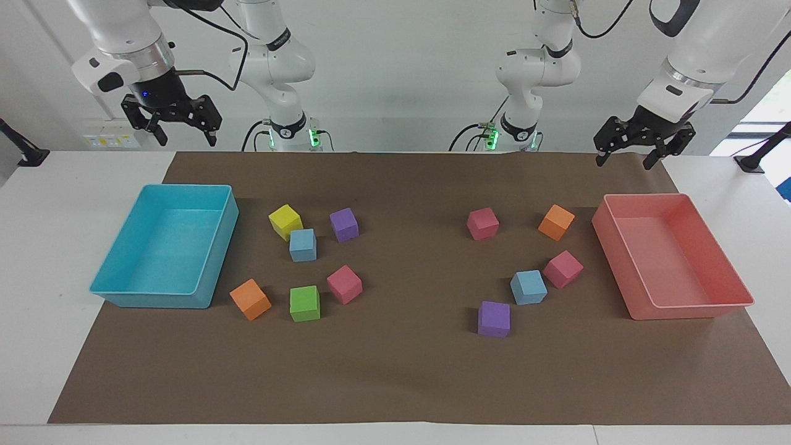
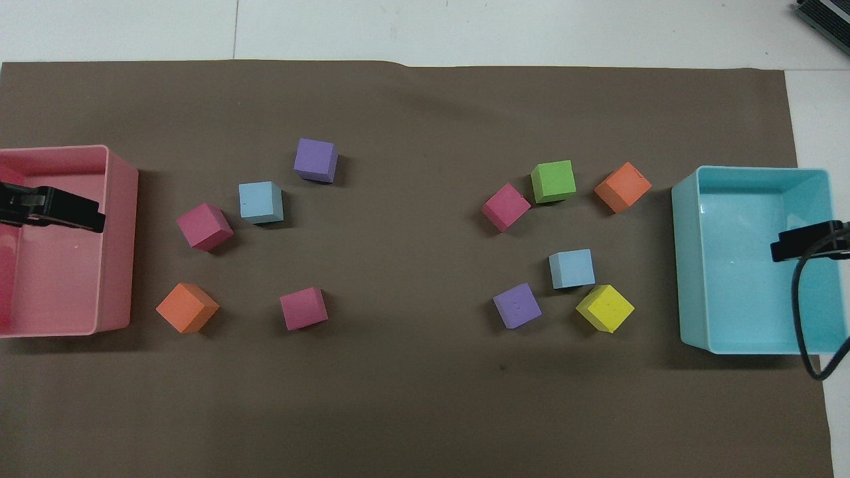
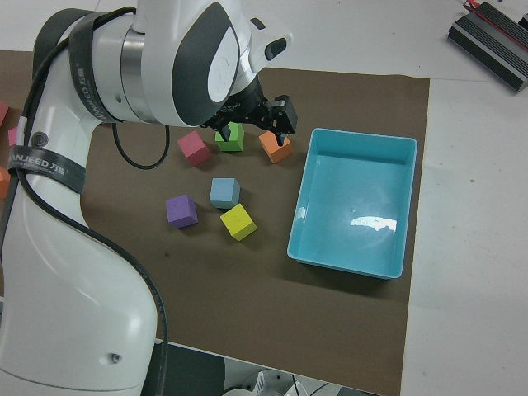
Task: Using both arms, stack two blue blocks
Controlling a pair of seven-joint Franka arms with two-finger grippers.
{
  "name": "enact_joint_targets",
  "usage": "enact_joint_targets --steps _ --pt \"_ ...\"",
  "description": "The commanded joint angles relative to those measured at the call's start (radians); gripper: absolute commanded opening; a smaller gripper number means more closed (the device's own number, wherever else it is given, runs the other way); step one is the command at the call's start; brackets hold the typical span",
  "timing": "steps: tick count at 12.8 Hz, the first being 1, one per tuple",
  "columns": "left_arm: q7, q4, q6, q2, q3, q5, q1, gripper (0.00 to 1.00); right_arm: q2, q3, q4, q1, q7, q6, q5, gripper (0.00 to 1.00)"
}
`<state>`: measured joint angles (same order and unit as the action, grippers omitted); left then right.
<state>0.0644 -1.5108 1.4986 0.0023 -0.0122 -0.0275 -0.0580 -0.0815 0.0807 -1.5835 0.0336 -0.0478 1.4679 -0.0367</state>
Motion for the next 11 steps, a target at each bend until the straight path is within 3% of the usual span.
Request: enact_joint_targets --steps 1,11 --pt "0.005 0.011 -0.015 -0.005 -0.008 -0.005 0.017 1.00 0.000 -0.015 0.000 -0.015 0.014 -0.011 0.000 1.00" --pt "0.003 0.011 -0.015 -0.005 -0.008 -0.005 0.015 1.00 0.000 -0.022 0.007 -0.008 0.008 -0.043 0.000 1.00"
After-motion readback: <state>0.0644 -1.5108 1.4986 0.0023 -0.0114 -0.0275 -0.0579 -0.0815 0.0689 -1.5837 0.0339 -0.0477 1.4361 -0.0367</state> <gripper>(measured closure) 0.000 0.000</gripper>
